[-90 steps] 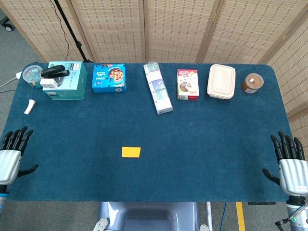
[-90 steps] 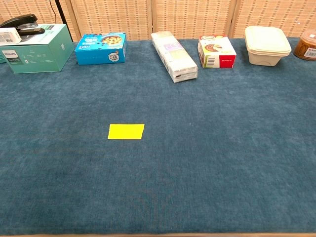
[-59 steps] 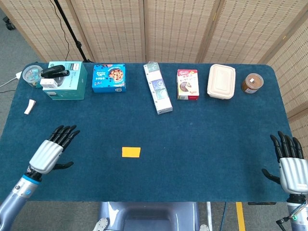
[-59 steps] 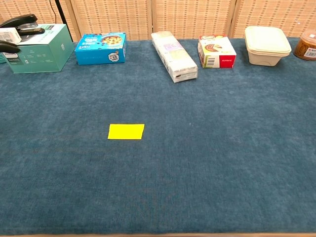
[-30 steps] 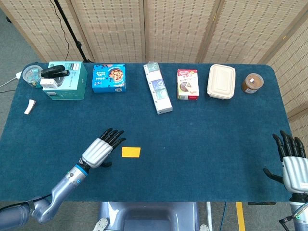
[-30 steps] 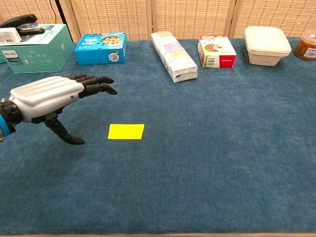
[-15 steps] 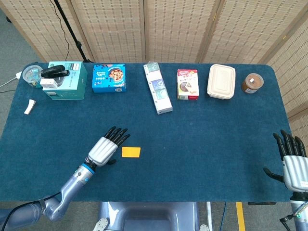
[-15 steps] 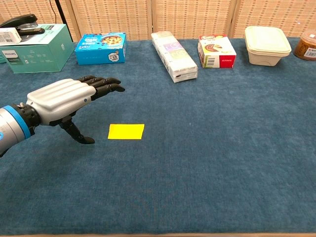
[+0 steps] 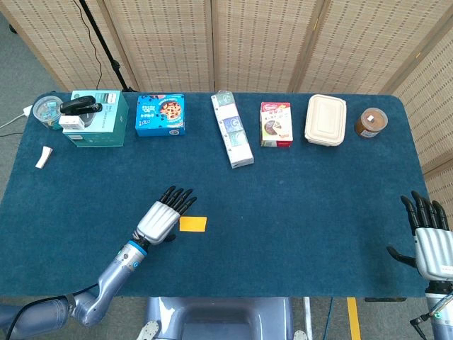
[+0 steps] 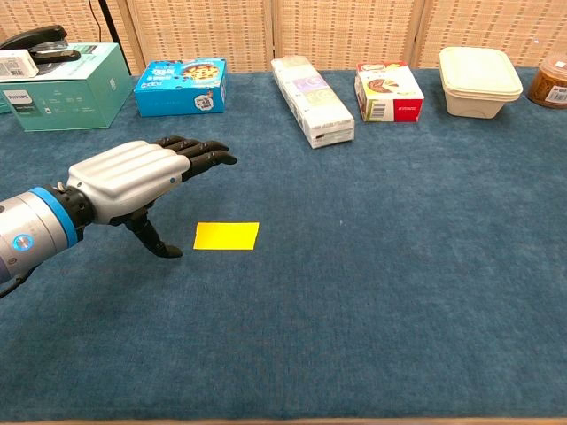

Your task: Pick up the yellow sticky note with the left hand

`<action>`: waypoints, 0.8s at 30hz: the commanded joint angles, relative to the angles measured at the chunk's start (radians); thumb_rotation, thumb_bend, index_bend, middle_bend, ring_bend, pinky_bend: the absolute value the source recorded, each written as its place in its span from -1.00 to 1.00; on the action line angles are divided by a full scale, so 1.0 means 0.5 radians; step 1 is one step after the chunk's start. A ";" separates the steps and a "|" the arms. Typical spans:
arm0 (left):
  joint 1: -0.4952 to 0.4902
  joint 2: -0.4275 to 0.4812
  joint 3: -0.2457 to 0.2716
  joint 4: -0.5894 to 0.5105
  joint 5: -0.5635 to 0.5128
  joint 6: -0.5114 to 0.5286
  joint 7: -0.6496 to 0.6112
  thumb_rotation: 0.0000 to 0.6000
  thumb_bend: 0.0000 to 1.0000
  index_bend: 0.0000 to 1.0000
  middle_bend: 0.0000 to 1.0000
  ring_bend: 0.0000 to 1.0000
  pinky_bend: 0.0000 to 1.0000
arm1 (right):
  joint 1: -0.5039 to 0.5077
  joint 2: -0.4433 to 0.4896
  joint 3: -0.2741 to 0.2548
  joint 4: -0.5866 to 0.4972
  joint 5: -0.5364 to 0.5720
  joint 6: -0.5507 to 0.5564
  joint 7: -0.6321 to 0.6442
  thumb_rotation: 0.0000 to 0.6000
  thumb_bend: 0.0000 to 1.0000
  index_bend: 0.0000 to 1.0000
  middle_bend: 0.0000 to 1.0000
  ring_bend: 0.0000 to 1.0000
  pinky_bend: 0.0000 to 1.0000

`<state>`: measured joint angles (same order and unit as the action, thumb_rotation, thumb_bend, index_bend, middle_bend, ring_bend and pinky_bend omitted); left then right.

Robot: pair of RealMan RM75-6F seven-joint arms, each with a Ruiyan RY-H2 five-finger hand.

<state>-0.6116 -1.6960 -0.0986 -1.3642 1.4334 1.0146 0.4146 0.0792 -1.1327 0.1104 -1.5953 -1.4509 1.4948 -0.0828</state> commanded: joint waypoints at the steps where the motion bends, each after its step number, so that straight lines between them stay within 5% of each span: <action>1: -0.020 -0.007 -0.006 0.002 -0.002 -0.009 -0.002 1.00 -1.00 -0.86 -1.00 -1.00 -1.00 | 0.002 -0.002 -0.001 0.001 0.003 -0.004 -0.003 1.00 -1.00 -0.97 -1.00 -1.00 -1.00; 24: -0.123 -0.088 -0.015 0.117 -0.104 -0.079 0.015 1.00 -1.00 -0.86 -1.00 -1.00 -1.00 | 0.016 -0.001 0.006 0.012 0.032 -0.032 0.013 1.00 -1.00 -0.97 -1.00 -1.00 -1.00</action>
<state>-0.6716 -1.7384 -0.1060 -1.3069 1.3825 0.9755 0.4213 0.0872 -1.1330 0.1134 -1.5894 -1.4352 1.4786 -0.0762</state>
